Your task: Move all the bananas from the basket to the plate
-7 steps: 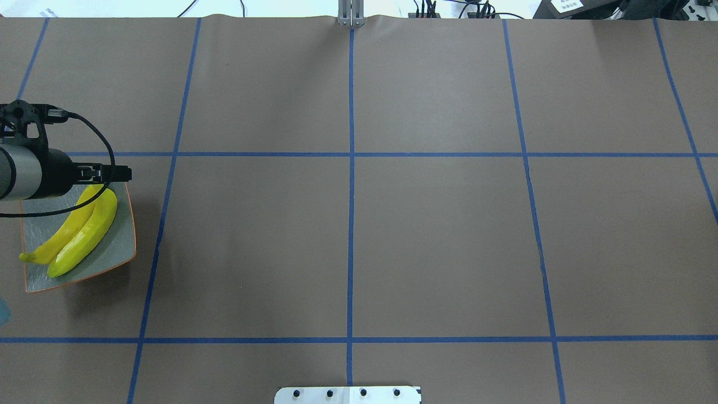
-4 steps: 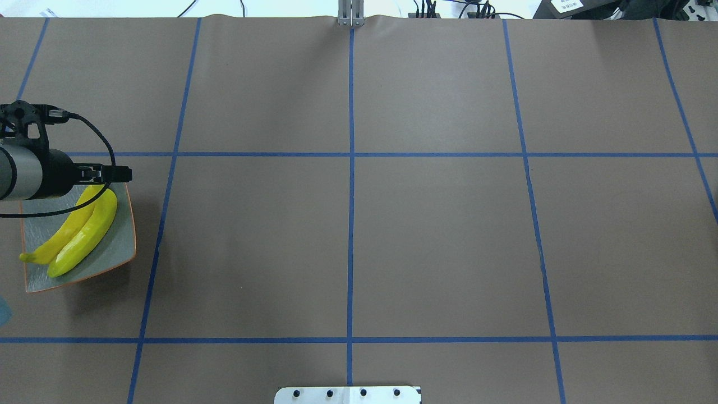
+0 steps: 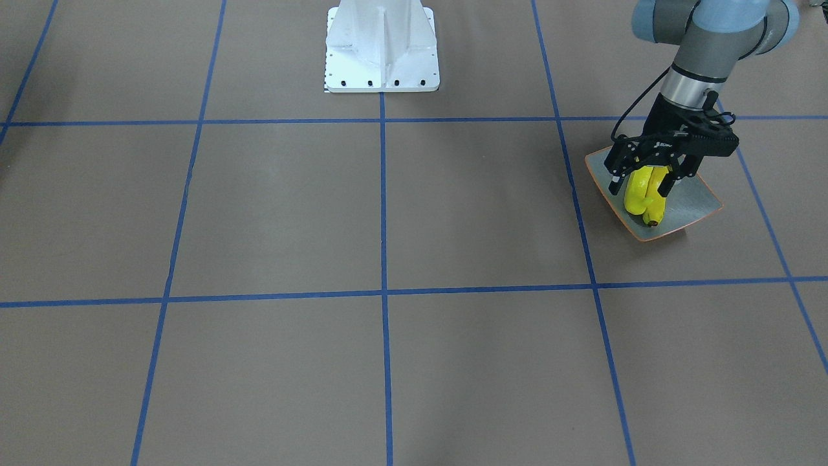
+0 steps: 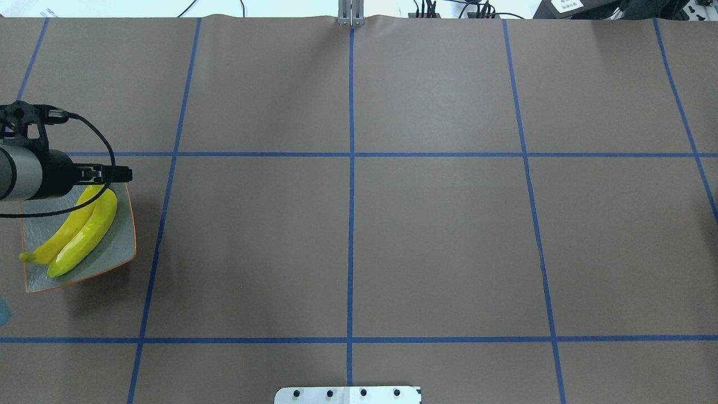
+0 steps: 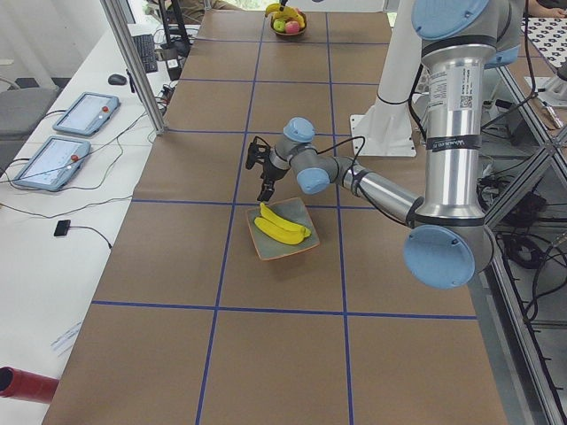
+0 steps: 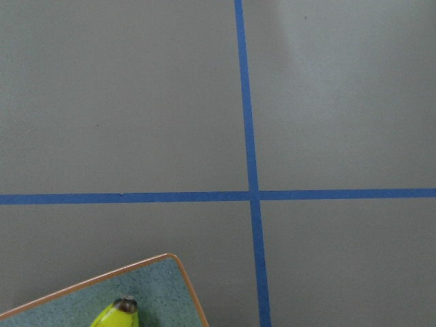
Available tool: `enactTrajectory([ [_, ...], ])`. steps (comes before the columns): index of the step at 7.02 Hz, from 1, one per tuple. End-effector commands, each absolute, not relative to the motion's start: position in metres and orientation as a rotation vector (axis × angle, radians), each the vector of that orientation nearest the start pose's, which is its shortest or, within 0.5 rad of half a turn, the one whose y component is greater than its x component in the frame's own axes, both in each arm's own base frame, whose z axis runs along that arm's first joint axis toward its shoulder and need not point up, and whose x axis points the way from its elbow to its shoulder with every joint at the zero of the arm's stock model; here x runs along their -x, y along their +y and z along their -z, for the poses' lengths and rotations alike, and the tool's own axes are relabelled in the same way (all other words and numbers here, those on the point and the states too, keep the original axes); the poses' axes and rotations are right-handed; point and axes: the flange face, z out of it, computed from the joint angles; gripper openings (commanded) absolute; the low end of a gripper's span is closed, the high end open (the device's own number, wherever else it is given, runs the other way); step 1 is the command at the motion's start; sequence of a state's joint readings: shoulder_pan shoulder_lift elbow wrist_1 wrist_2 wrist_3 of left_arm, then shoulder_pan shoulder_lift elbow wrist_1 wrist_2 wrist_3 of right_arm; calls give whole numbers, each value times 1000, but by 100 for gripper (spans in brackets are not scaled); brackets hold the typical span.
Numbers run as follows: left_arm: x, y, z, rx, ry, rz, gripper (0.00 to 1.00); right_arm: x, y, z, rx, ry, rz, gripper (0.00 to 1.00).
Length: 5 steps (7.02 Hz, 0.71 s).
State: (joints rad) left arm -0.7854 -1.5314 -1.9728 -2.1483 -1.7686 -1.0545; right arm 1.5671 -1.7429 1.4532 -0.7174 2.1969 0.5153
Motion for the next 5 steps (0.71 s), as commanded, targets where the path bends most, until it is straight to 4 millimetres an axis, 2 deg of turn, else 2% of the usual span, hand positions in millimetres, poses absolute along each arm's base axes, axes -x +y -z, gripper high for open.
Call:
enactTrajectory([
  [1,-266,-426,-422,-427,863,156,100,-46,-486,-661,-422,-779,-245,0],
  [2,-269,-429,-412,-439,880,154,100,-14,-513,-632,-446,-817,-187,0],
  [3,-276,-434,-398,-433,914,190,100,38,-547,-590,-465,-866,-124,0],
  [4,-286,-443,-373,-444,962,218,100,90,-573,-548,-460,-925,-113,0],
  [5,-294,-450,-346,-445,1018,260,100,136,-589,-501,-481,-984,-86,0],
])
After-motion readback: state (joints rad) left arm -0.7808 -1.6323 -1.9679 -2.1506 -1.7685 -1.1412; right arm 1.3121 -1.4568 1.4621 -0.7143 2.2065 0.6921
